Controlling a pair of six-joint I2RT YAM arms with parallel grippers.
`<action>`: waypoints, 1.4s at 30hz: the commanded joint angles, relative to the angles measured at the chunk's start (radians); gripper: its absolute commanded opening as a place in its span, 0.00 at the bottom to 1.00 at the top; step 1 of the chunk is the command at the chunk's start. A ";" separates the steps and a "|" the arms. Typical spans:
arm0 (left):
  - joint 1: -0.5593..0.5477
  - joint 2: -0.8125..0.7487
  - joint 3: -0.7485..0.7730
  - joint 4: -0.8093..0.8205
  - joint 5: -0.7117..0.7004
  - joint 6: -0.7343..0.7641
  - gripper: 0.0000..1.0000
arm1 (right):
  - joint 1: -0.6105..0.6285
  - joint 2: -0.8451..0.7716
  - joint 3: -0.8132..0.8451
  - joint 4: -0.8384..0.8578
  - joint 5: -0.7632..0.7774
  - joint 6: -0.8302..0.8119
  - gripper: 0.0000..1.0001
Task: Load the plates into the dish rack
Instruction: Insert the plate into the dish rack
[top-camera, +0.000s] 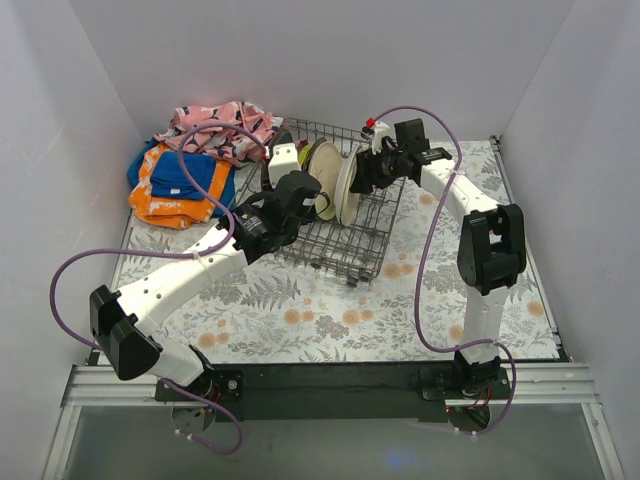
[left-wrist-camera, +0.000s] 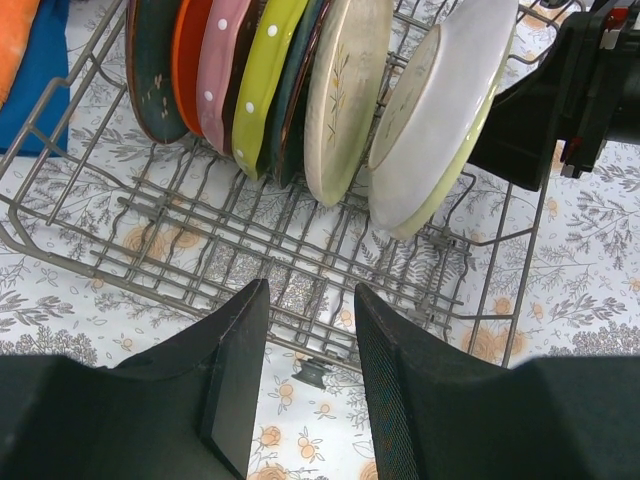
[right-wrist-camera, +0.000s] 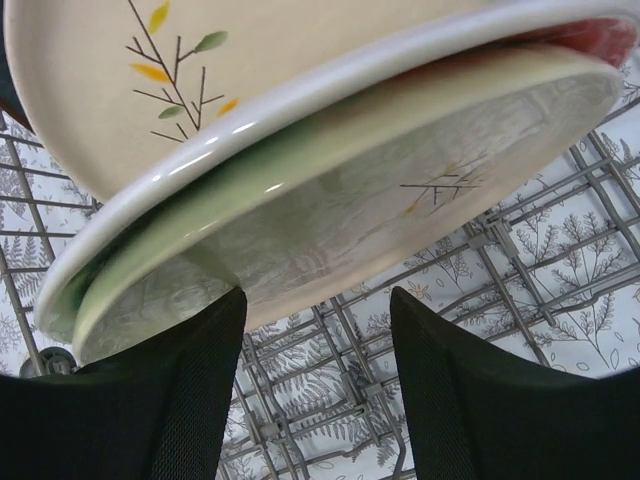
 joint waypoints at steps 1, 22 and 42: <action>-0.001 -0.041 -0.002 0.004 0.005 -0.012 0.38 | 0.033 0.007 0.059 0.030 -0.003 -0.008 0.66; -0.001 -0.035 -0.008 0.019 0.015 -0.008 0.38 | 0.059 0.023 0.067 0.031 0.020 -0.026 0.68; -0.003 -0.021 -0.007 0.034 0.037 -0.013 0.38 | 0.031 -0.049 0.004 0.036 0.055 -0.058 0.70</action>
